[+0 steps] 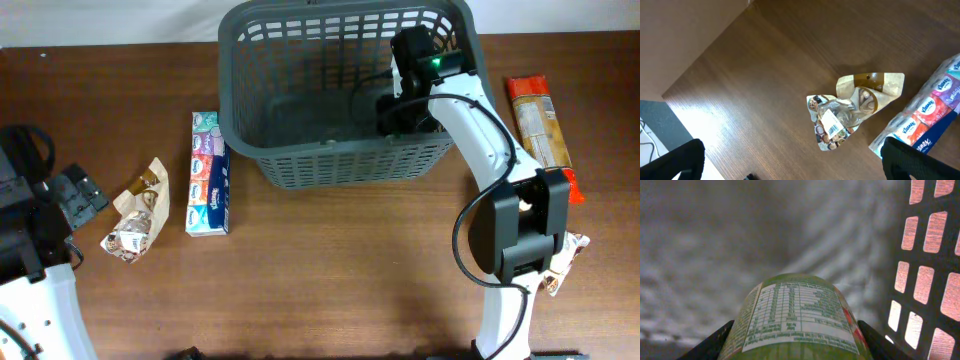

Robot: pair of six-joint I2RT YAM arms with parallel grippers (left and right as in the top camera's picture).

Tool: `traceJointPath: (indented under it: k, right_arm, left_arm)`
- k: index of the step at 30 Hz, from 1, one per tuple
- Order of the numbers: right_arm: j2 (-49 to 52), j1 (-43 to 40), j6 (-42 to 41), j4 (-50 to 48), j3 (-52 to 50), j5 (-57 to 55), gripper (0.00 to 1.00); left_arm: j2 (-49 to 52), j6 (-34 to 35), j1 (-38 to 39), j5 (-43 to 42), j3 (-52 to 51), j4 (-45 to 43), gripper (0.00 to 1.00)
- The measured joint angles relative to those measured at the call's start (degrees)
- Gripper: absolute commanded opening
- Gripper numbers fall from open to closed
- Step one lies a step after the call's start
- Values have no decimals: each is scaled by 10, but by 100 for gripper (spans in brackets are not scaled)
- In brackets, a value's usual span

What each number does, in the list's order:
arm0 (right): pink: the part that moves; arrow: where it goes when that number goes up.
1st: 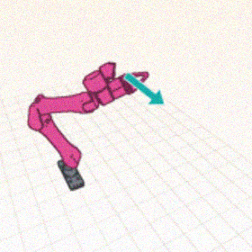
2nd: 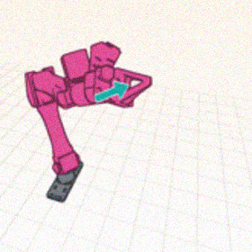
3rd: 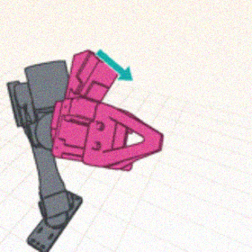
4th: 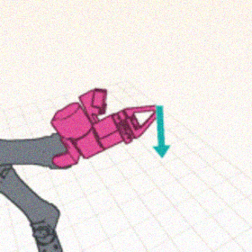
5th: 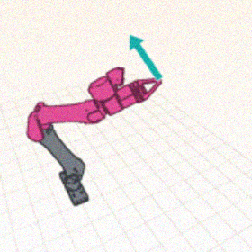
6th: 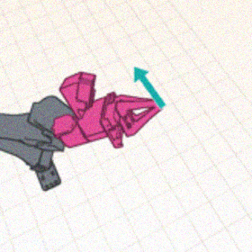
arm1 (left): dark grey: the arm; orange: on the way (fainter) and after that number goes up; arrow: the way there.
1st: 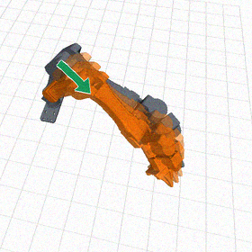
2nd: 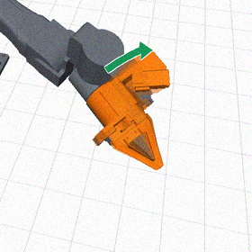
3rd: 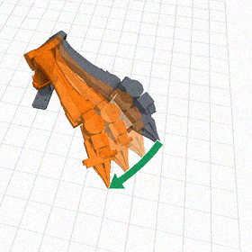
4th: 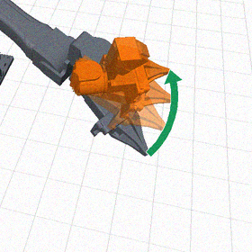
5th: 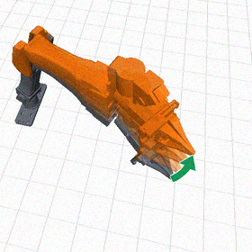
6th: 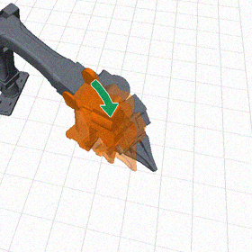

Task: Pack container
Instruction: 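Lower the jar into the basket and open the right gripper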

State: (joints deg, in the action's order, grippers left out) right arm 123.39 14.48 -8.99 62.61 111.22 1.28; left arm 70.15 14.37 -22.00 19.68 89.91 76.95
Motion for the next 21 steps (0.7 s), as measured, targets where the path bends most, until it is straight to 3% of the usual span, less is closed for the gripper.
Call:
traceJointPath:
  k: [21]
  right_arm:
    - [0,0,0,31,-2,0,4]
  left_arm:
    - [0,0,0,0,0,0,99]
